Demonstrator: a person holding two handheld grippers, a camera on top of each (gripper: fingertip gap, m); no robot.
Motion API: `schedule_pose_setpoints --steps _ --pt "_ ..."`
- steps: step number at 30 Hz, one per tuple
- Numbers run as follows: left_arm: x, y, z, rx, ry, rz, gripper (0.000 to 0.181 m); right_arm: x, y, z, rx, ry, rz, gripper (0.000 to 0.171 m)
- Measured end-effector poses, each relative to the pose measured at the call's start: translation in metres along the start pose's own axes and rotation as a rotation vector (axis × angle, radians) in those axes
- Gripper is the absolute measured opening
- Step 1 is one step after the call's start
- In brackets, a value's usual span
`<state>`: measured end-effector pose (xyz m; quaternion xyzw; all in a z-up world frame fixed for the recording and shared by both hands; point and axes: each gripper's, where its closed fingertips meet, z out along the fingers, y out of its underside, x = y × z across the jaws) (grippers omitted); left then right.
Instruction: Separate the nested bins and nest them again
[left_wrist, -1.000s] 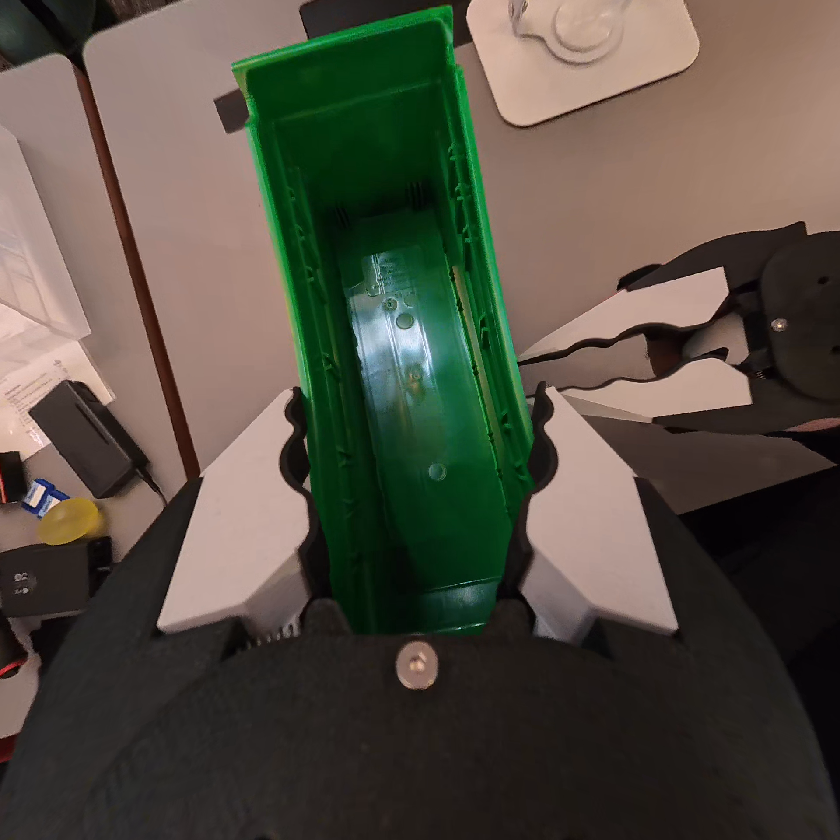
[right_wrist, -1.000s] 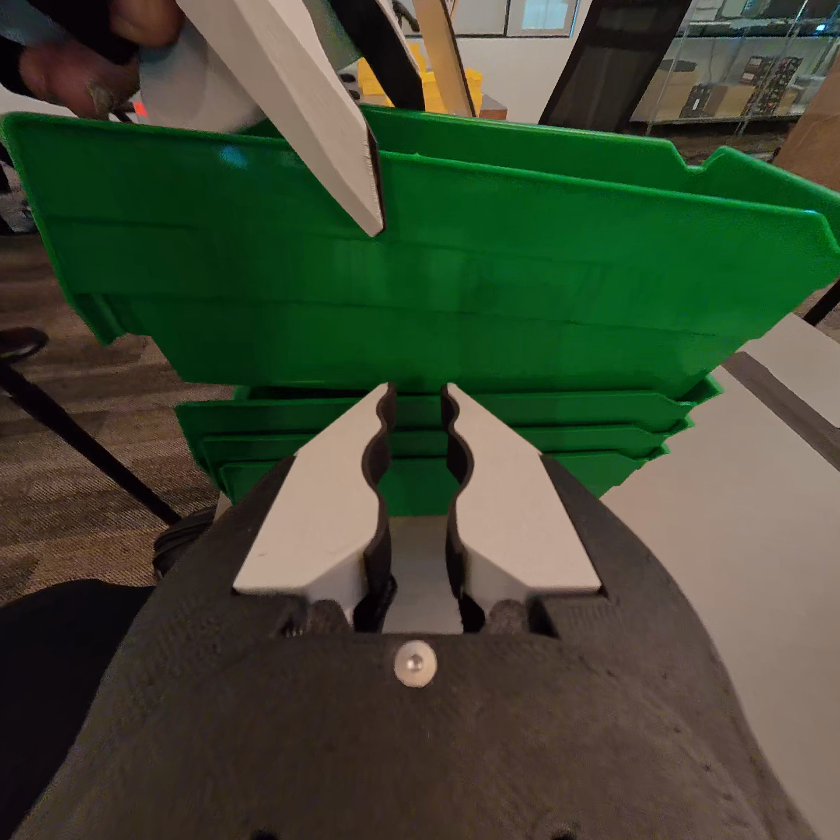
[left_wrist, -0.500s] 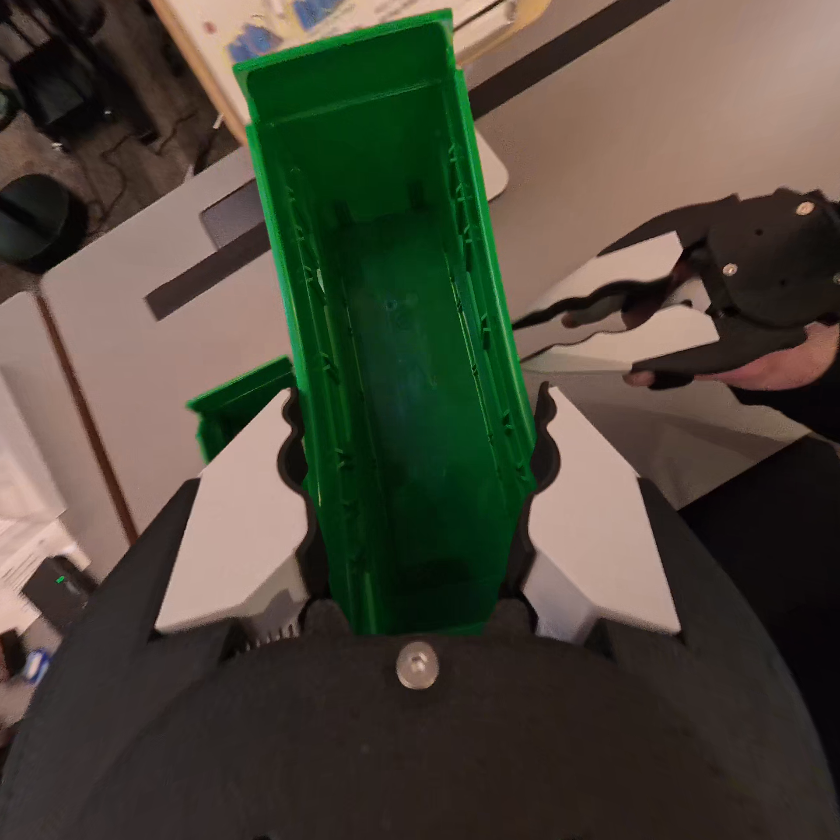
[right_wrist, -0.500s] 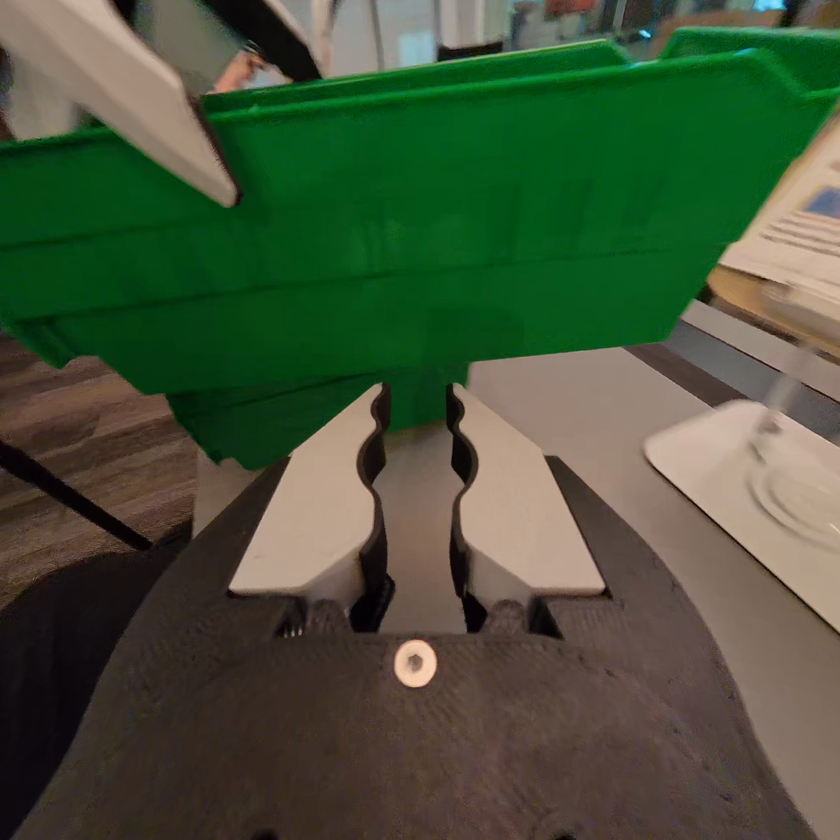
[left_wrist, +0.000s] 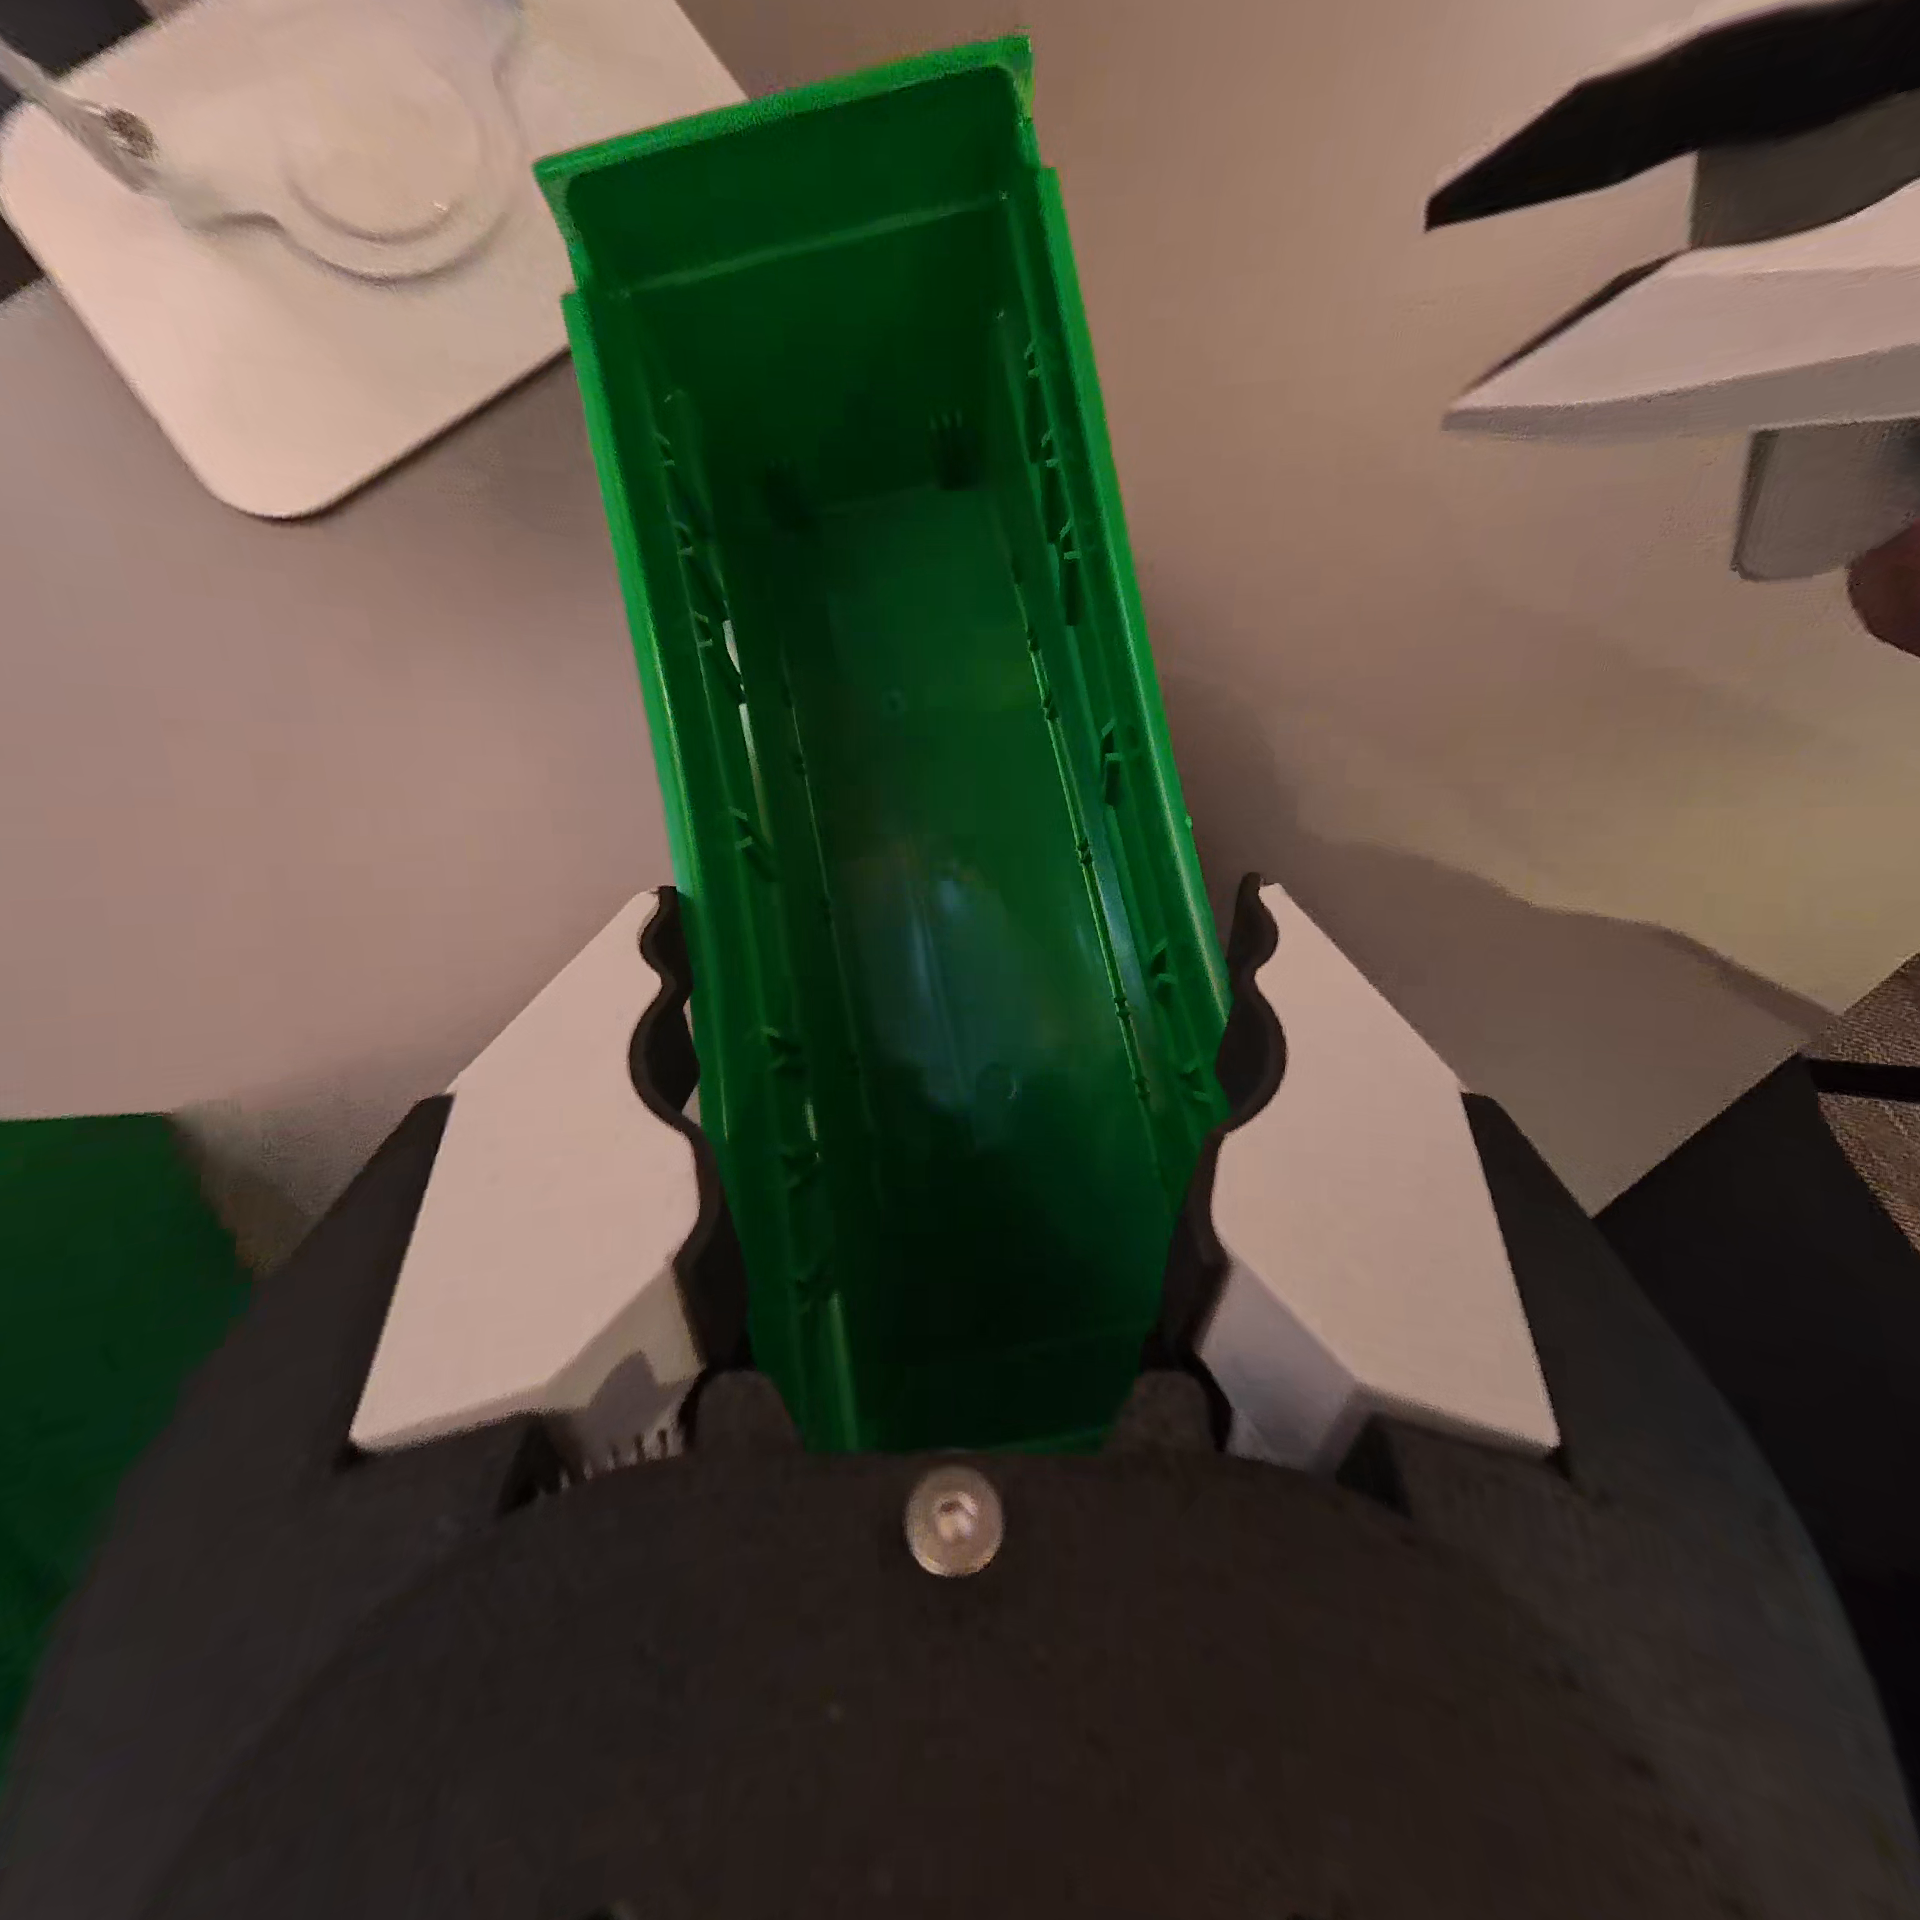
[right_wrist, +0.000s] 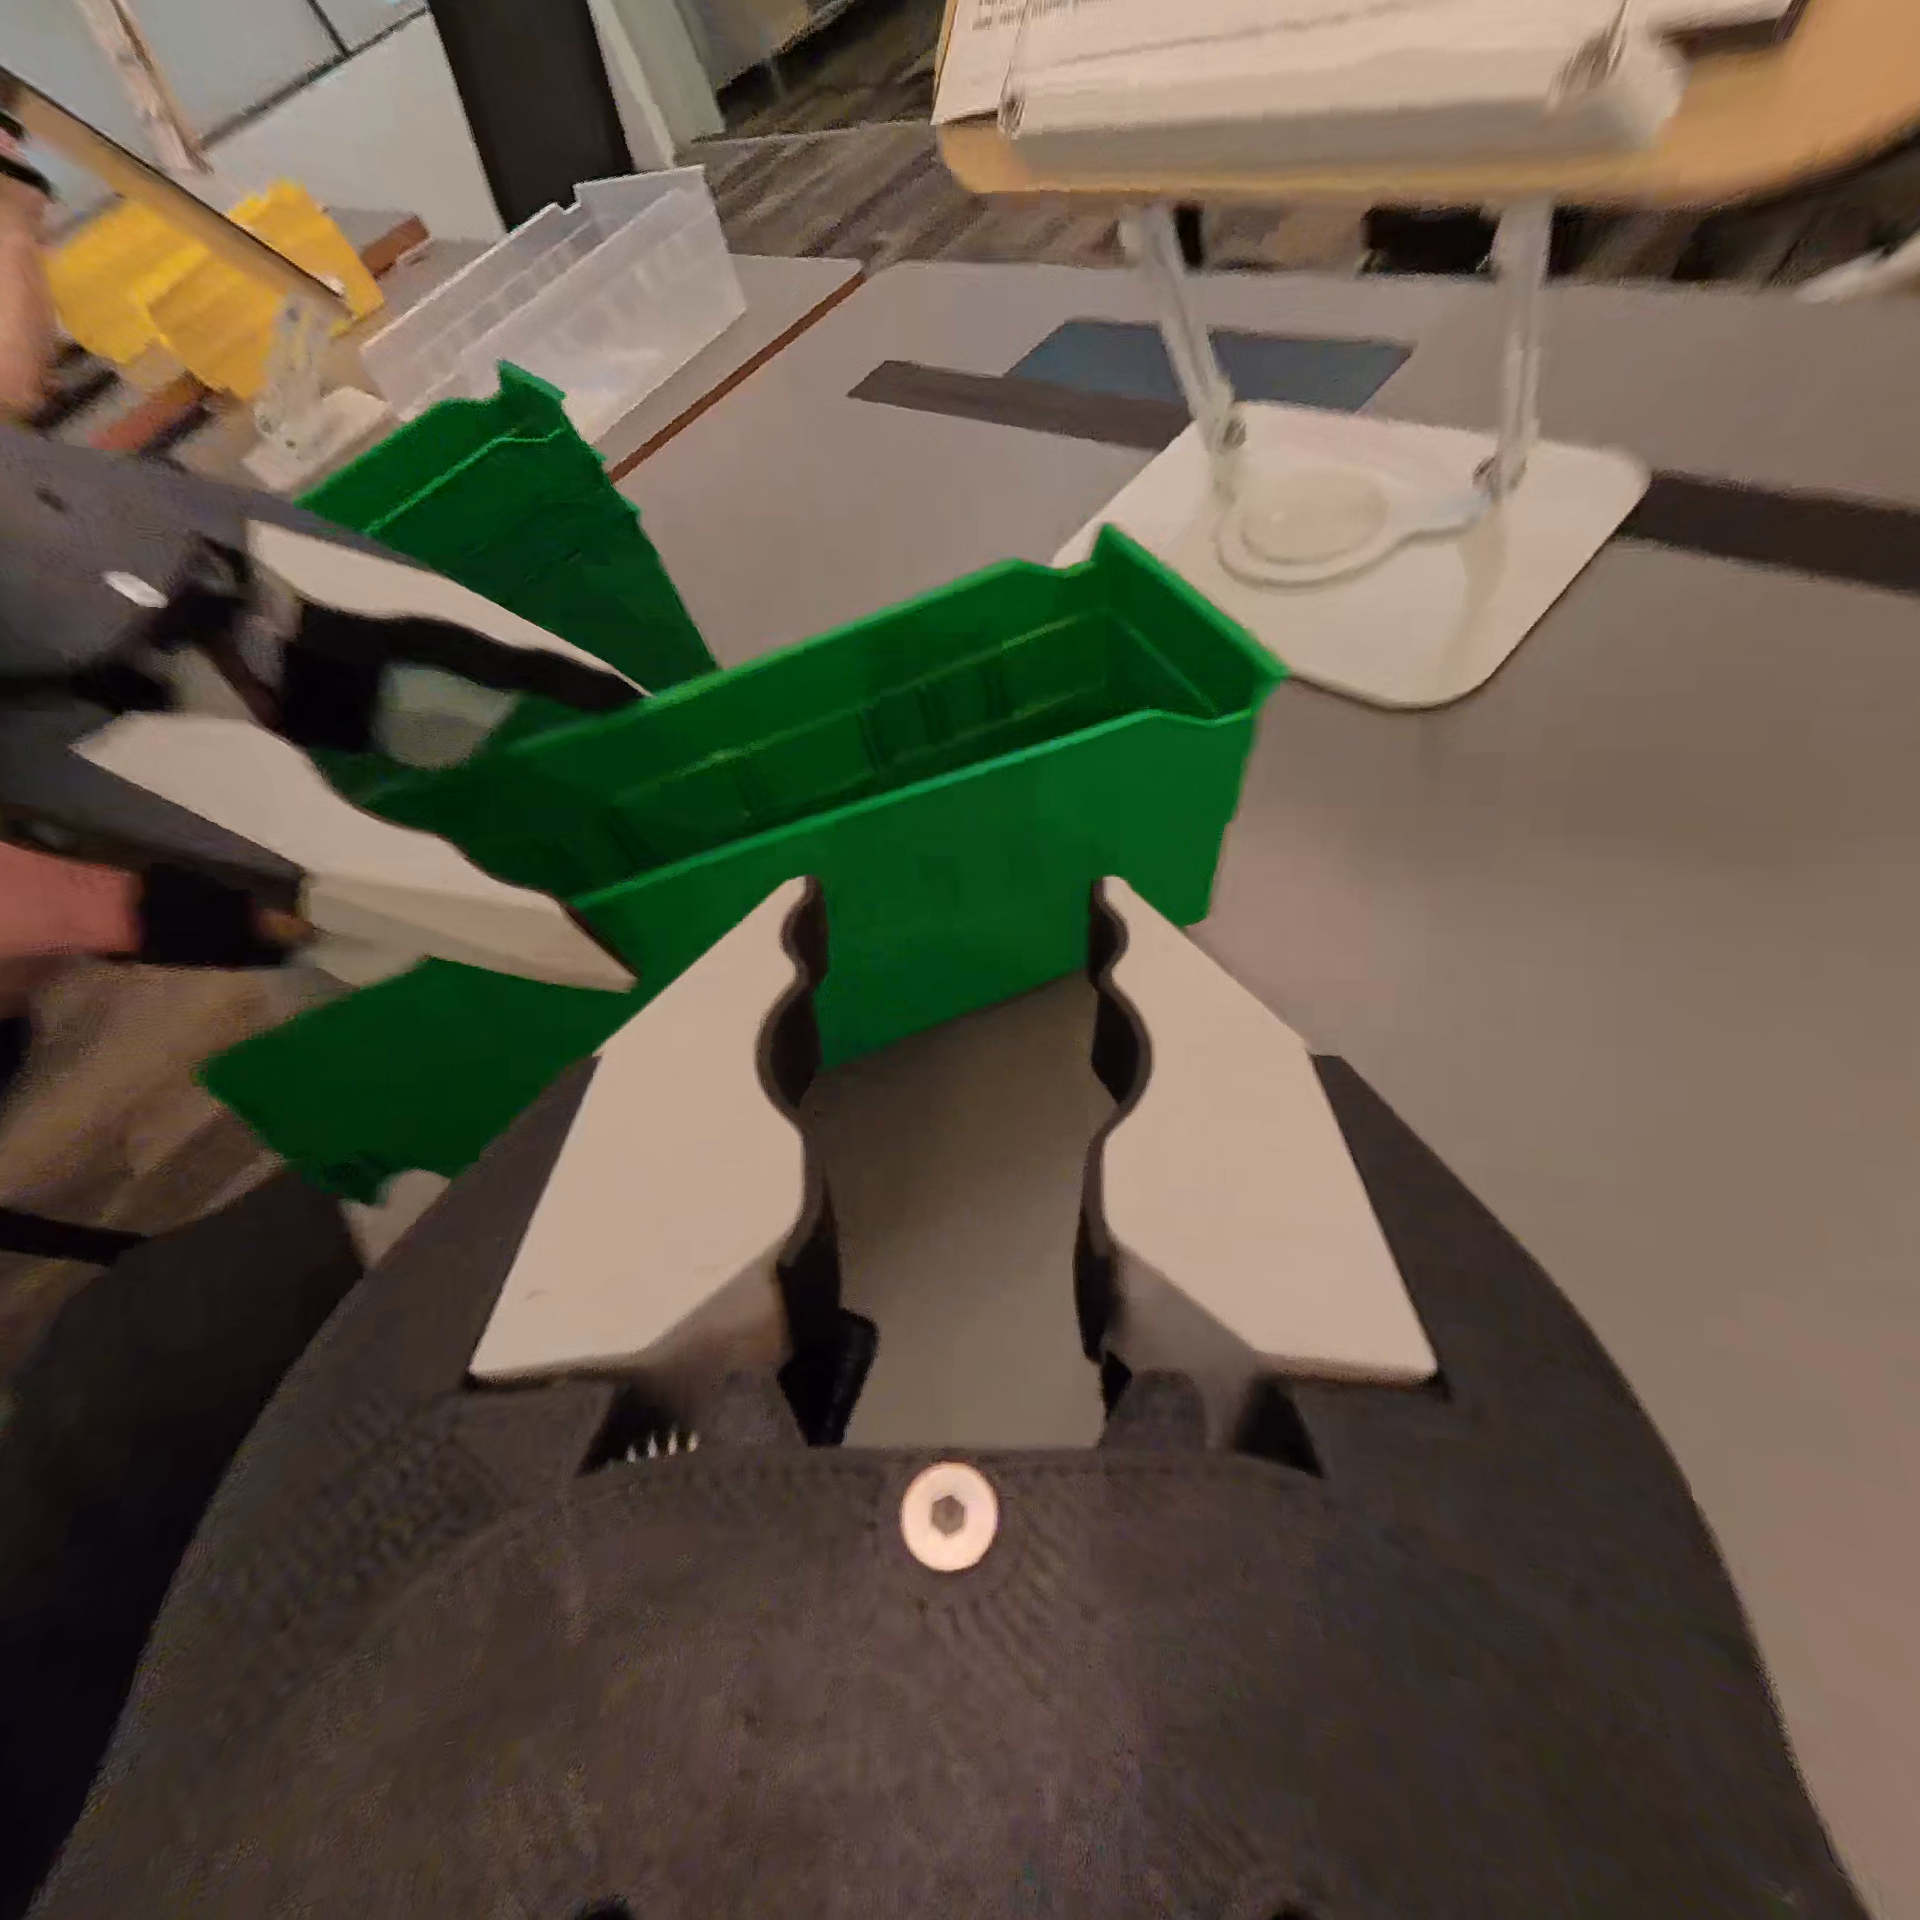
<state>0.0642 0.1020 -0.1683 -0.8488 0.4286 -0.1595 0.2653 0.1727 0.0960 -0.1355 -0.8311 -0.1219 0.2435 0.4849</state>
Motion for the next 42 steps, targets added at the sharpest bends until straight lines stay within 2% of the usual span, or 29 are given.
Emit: schedule_pose_setpoints --steps 2,5,9,11,14,21,26,29,32,39,42 --pt "0.013 0.004 0.016 -0.007 -0.003 0.012 0.104 -0.007 0.009 -0.002 -0.038 -0.050 0.100 0.061" --pt "0.025 0.004 0.031 0.010 -0.018 -0.004 0.109 -0.012 0.026 0.008 -0.125 -0.034 0.128 0.074" --pt "0.047 0.006 0.046 0.013 -0.013 0.012 0.118 -0.008 0.039 0.024 -0.185 0.013 0.147 0.077" --pt "0.058 0.001 0.045 0.044 0.009 0.007 0.115 0.004 0.043 0.027 -0.228 0.081 0.088 0.074" --pt "0.082 -0.005 0.038 0.066 0.149 -0.063 0.108 0.027 0.045 0.026 -0.272 0.191 0.011 0.060" --pt "0.117 -0.003 0.034 0.079 0.387 -0.116 0.098 0.063 0.041 0.026 -0.355 0.323 -0.160 0.003" --pt "0.109 0.006 0.010 0.073 0.335 -0.017 0.094 0.072 0.042 0.019 -0.389 0.314 -0.199 0.003" --pt "0.086 0.011 -0.014 0.079 0.280 0.013 0.091 0.087 0.044 0.002 -0.394 0.347 -0.184 0.003" --pt "0.042 0.019 -0.045 0.088 0.163 0.024 0.091 0.114 0.048 -0.029 -0.384 0.411 -0.142 0.003" --pt "-0.091 0.067 -0.135 0.063 -0.132 -0.066 0.088 0.196 0.067 -0.125 -0.319 0.607 0.031 0.003" --pt "-0.150 0.098 -0.158 0.018 -0.249 -0.159 0.098 0.222 0.074 -0.159 -0.282 0.669 0.109 0.003"
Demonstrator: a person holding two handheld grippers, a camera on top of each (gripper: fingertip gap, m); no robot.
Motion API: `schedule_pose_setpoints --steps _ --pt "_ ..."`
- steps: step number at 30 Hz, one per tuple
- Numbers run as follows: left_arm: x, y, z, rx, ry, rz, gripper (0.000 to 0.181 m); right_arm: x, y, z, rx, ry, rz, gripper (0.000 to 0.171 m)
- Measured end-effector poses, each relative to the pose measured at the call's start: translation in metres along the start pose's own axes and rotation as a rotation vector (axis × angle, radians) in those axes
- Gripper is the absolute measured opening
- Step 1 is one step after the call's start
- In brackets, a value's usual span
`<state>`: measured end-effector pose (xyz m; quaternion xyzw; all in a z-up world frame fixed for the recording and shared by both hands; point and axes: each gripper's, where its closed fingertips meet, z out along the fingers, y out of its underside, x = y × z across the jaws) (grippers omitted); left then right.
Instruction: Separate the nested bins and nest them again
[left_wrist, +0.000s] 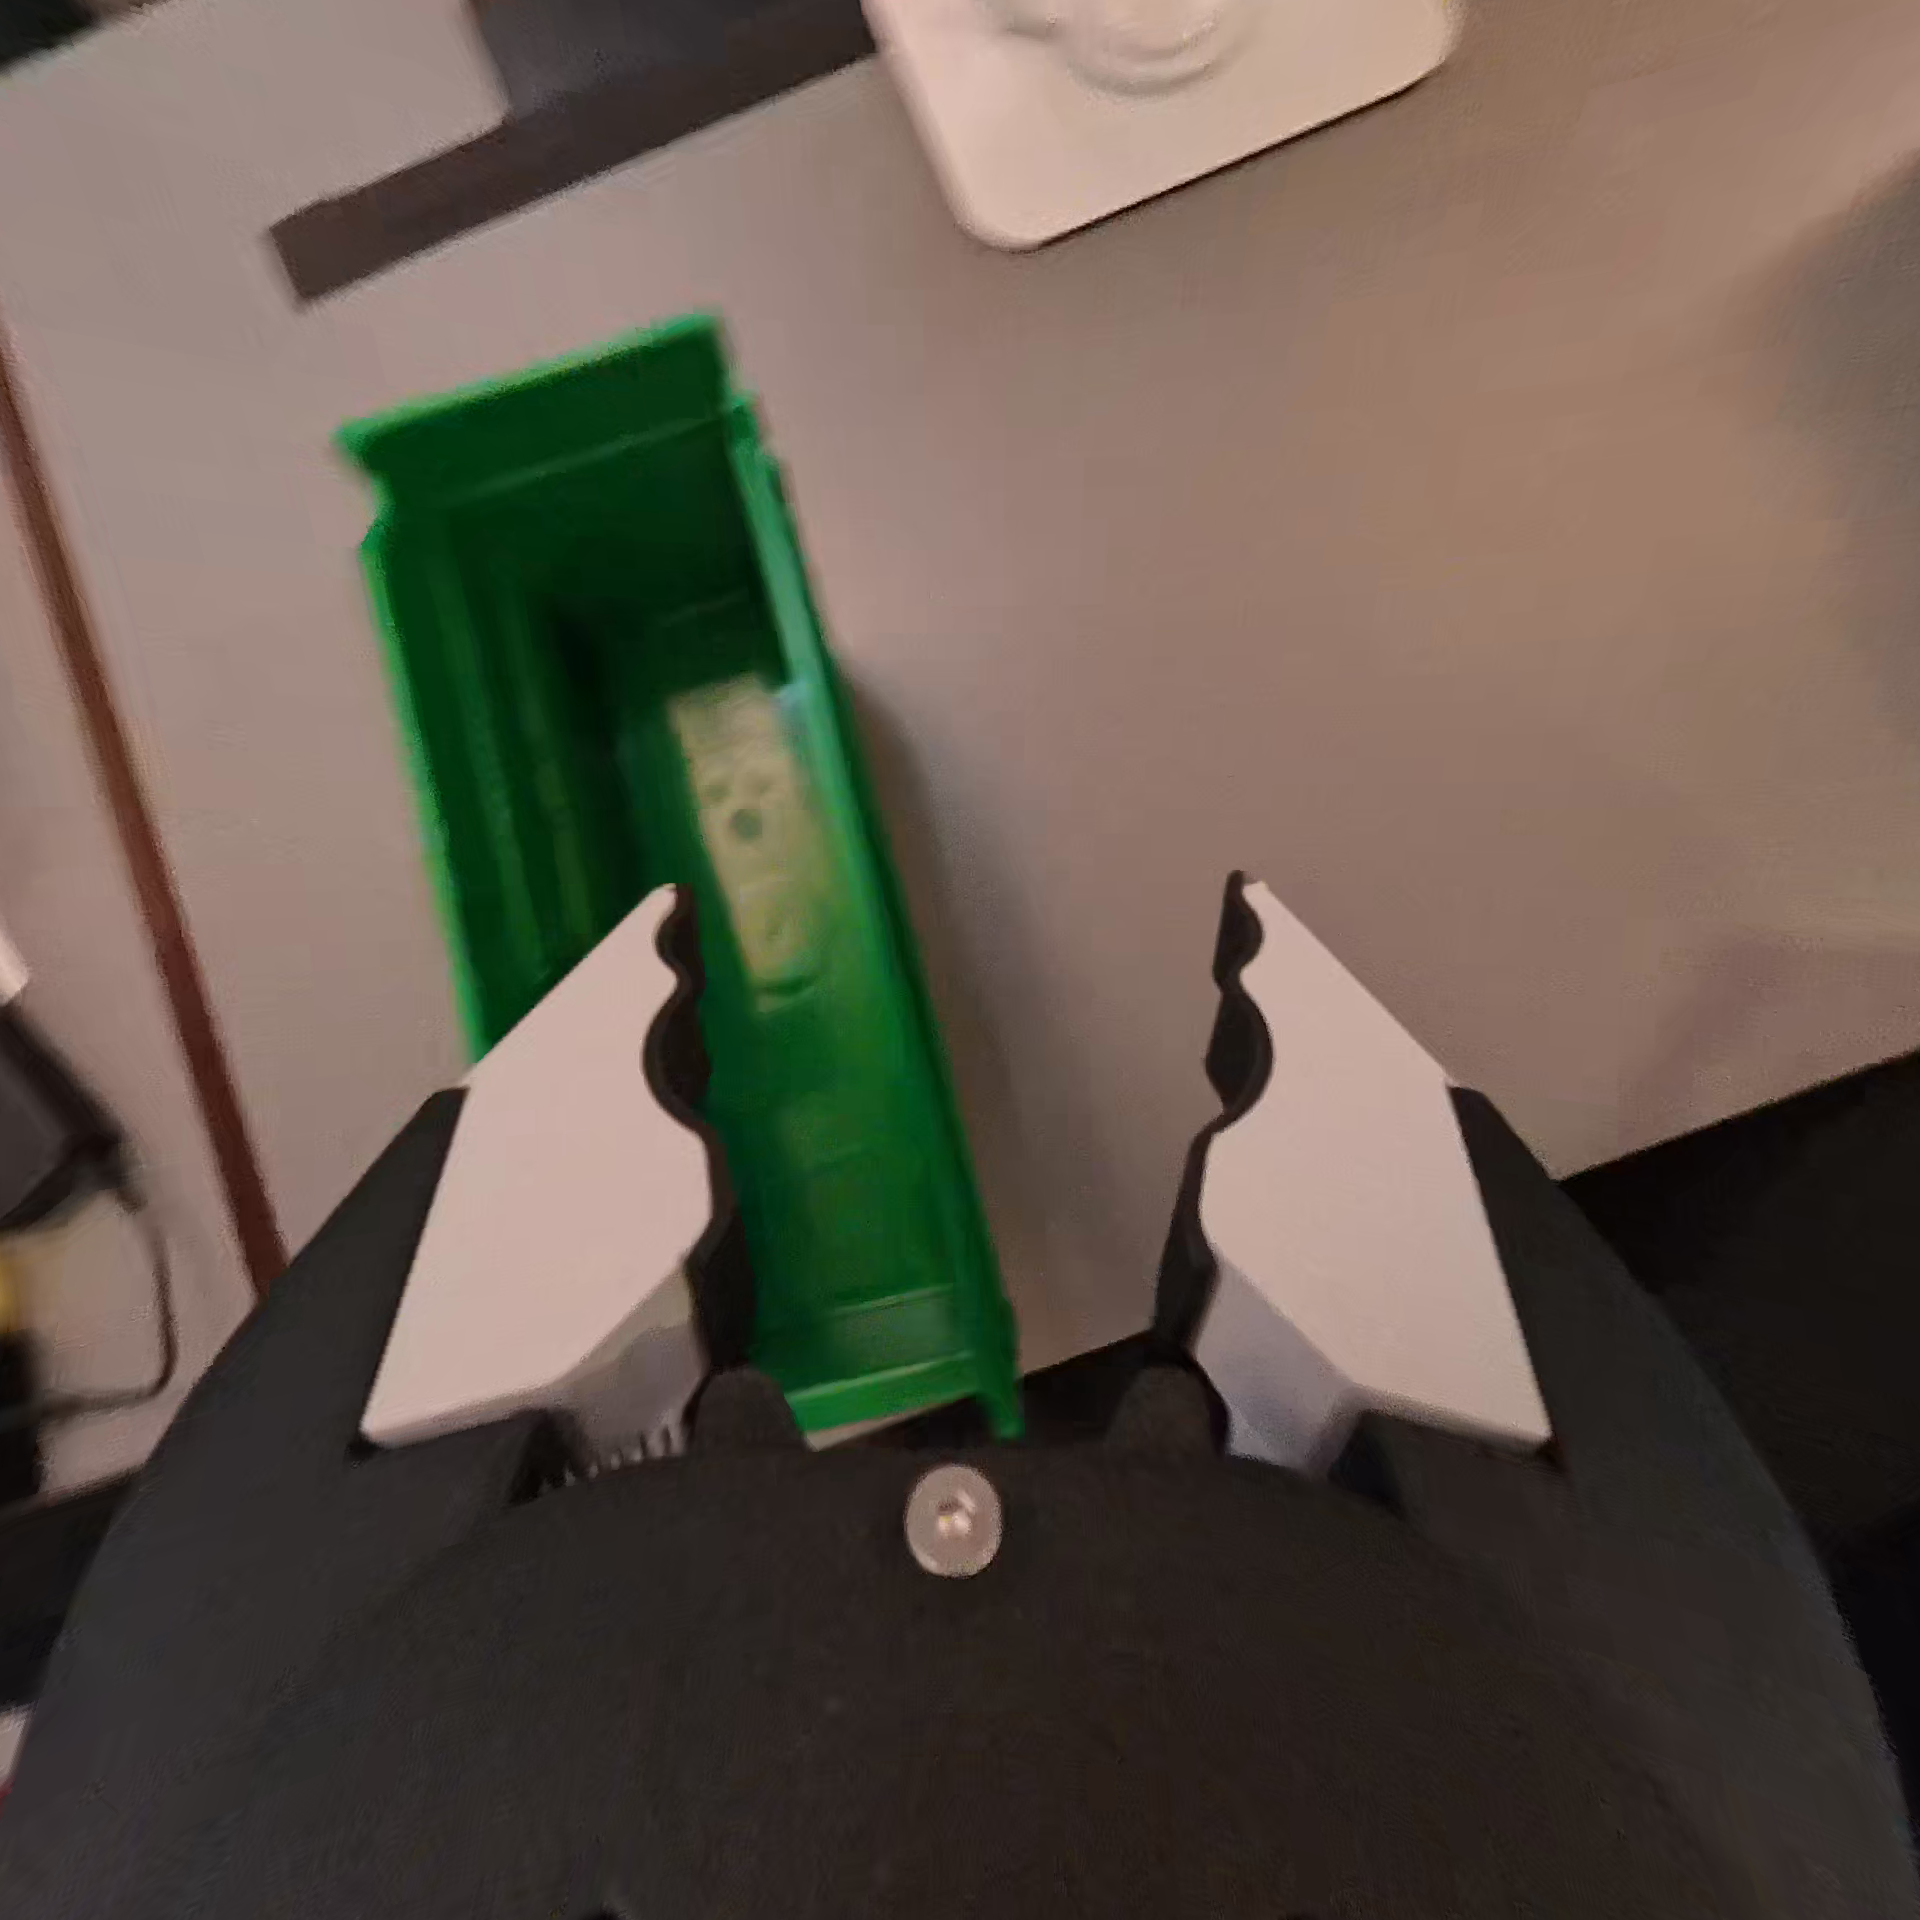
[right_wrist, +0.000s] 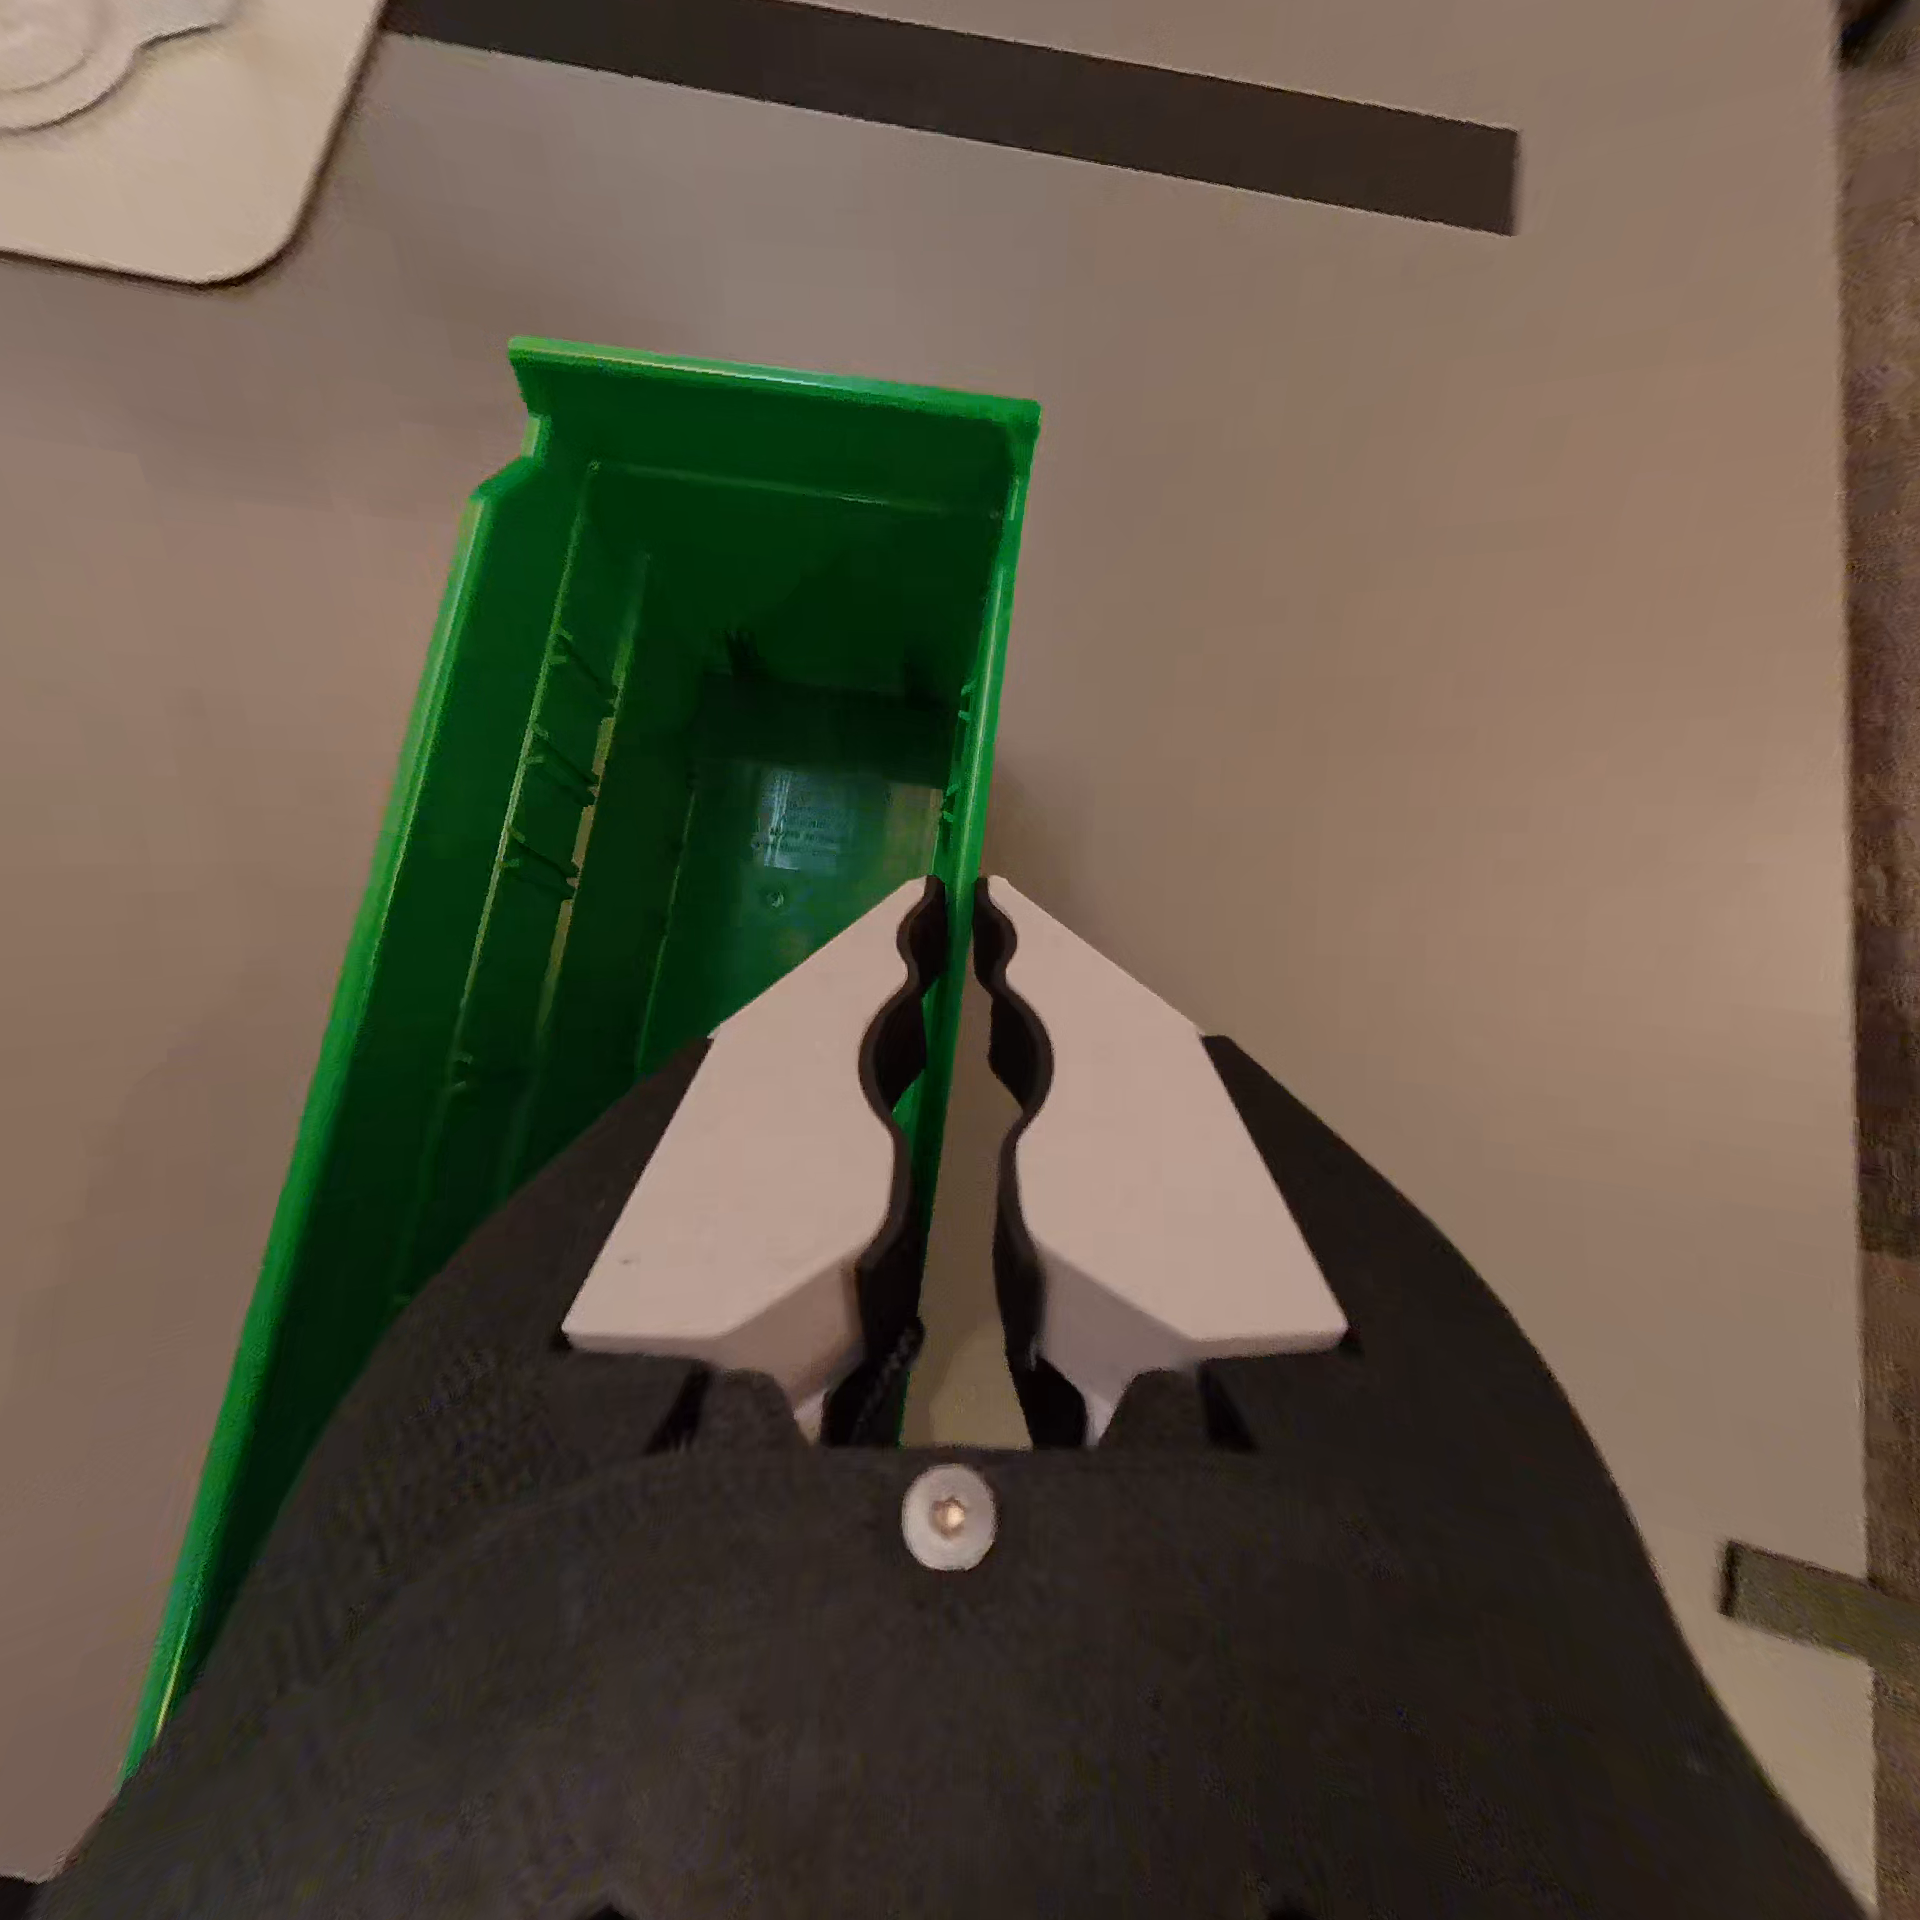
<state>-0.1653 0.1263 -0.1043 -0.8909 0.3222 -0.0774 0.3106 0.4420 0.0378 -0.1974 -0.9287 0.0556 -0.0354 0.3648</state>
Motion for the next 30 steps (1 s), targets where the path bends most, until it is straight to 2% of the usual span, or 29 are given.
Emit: schedule_pose_setpoints --steps 4,10,12,15,21,30 --pt "-0.049 0.029 0.012 -0.087 -0.047 -0.124 0.130 0.039 0.011 -0.010 0.019 0.060 0.100 0.003" --pt "-0.059 0.041 0.036 -0.160 -0.043 -0.172 0.144 0.064 0.023 -0.019 0.028 0.093 0.169 0.003" --pt "-0.061 0.043 0.044 -0.183 -0.030 -0.188 0.142 0.064 0.023 -0.019 0.024 0.091 0.163 0.003" --pt "-0.065 0.050 0.052 -0.218 -0.028 -0.192 0.128 0.062 0.022 -0.019 0.029 0.076 0.163 0.003" --pt "-0.068 0.048 0.050 -0.177 -0.025 -0.192 0.108 0.058 0.019 -0.017 0.037 0.061 0.161 0.003" --pt "-0.074 0.047 0.046 -0.145 -0.029 -0.204 0.101 0.055 0.017 -0.014 0.039 0.045 0.167 0.003"
